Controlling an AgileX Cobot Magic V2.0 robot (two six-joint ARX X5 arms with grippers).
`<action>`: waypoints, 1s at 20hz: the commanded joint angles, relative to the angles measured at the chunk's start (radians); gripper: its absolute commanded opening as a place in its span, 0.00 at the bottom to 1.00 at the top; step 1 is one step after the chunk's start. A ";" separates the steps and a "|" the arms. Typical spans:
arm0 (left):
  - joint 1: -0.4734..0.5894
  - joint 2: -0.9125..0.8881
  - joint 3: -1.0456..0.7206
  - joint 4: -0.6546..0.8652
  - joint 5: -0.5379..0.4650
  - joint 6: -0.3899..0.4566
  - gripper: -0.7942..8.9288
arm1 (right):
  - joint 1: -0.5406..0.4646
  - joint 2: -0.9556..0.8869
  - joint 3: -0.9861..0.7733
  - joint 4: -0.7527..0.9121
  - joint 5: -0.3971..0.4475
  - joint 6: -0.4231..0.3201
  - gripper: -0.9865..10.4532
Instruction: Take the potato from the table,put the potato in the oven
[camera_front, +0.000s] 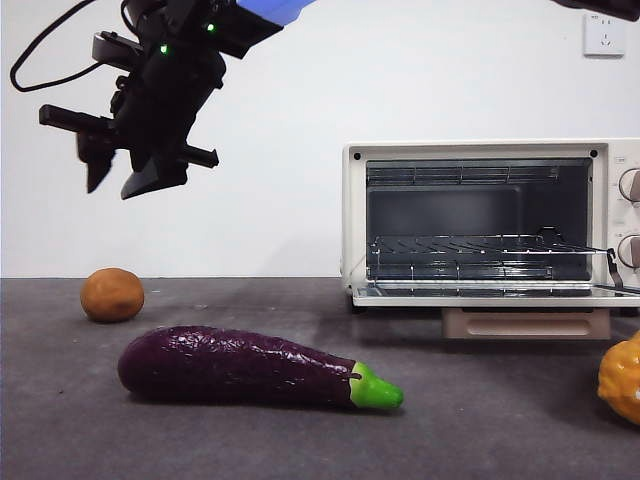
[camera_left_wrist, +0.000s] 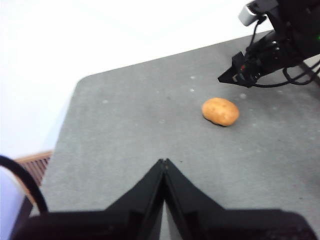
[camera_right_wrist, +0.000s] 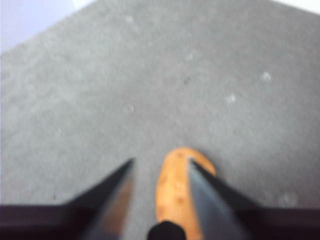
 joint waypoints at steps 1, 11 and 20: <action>0.000 -0.027 -0.006 0.003 -0.027 0.037 0.08 | 0.008 0.035 0.000 0.042 0.002 -0.015 0.48; 0.000 -0.106 -0.006 0.003 -0.045 0.055 0.08 | 0.019 0.083 -0.002 0.076 0.023 -0.037 0.70; 0.000 -0.119 -0.007 0.003 -0.036 0.053 0.08 | 0.019 0.151 -0.002 0.042 0.080 -0.061 0.70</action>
